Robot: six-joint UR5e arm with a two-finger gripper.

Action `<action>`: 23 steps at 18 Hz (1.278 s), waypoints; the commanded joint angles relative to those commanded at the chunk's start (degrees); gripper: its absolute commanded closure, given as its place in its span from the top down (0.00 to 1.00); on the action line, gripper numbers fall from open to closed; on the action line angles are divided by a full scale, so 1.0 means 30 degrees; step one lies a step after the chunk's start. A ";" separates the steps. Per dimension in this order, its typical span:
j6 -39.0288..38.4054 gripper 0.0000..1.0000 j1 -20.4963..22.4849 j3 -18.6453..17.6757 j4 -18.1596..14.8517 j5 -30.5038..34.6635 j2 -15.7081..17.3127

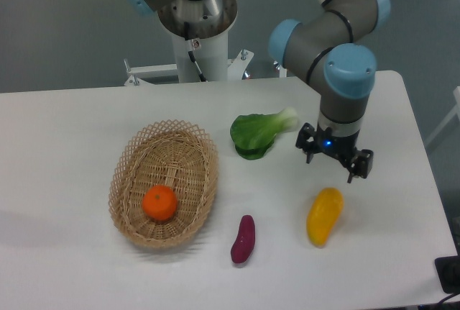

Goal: Pick up the orange from the basket
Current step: 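Move the open gripper over the wicker basket toward the orange, then lower the gripper onto the orange and close the fingers on it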

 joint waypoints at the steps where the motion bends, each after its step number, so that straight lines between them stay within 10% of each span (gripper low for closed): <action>1: -0.1441 1.00 -0.0325 -0.0031 0.0000 -0.0032 0.0001; 11: -0.9122 1.00 -0.4366 -0.0002 0.0030 -0.1408 0.0001; 23: -1.0625 1.00 -0.7358 -0.0968 -0.0176 -0.1879 -0.0965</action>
